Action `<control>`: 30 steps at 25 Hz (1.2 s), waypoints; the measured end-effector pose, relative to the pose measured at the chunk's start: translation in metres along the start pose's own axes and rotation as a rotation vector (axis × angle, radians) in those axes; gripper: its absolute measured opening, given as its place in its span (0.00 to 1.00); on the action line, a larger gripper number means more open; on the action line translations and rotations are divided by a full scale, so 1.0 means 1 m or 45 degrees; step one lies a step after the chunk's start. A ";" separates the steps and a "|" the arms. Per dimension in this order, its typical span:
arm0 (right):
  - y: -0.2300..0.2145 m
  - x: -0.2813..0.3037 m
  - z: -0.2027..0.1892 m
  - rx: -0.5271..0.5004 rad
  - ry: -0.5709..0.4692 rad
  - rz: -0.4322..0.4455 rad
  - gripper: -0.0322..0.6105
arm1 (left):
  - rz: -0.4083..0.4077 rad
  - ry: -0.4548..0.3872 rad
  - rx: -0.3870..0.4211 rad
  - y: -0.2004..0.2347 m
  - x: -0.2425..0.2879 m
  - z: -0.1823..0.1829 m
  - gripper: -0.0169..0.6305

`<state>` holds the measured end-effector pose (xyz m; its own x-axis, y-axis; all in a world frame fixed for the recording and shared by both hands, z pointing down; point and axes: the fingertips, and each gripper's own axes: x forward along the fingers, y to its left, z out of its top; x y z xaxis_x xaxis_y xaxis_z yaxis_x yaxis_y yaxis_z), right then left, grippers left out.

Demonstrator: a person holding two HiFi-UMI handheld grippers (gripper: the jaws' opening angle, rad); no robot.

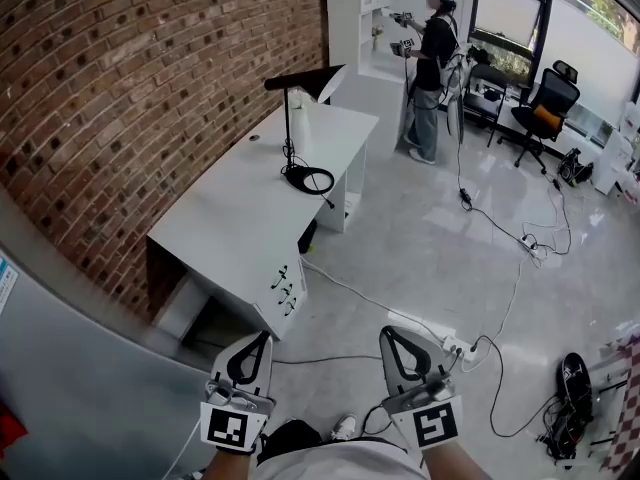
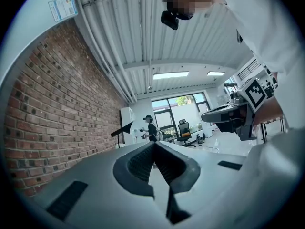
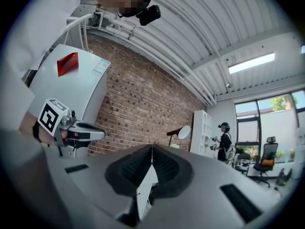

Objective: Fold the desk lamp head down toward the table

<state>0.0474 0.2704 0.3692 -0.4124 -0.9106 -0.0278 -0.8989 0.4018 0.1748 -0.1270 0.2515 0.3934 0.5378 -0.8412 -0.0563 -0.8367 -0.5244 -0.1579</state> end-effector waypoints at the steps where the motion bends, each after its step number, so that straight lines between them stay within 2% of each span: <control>1: -0.003 0.000 -0.001 0.004 -0.003 0.004 0.08 | 0.003 0.007 0.004 -0.001 0.002 0.000 0.04; 6: -0.013 0.013 -0.005 0.012 0.004 0.012 0.08 | -0.002 0.025 -0.009 0.002 0.022 -0.008 0.04; 12: -0.035 0.048 -0.022 0.015 0.043 -0.019 0.08 | -0.054 0.027 -0.030 0.015 0.068 -0.025 0.04; 22: -0.079 0.162 -0.016 -0.057 0.016 -0.038 0.08 | -0.076 -0.063 -0.044 0.088 0.178 -0.031 0.04; 30: -0.091 0.235 -0.017 -0.117 0.036 -0.032 0.08 | -0.076 -0.079 -0.091 0.135 0.223 -0.049 0.04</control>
<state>0.0345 0.0183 0.3631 -0.3846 -0.9231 -0.0058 -0.8910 0.3695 0.2639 -0.1255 -0.0131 0.4076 0.5904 -0.7996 -0.1098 -0.8071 -0.5832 -0.0922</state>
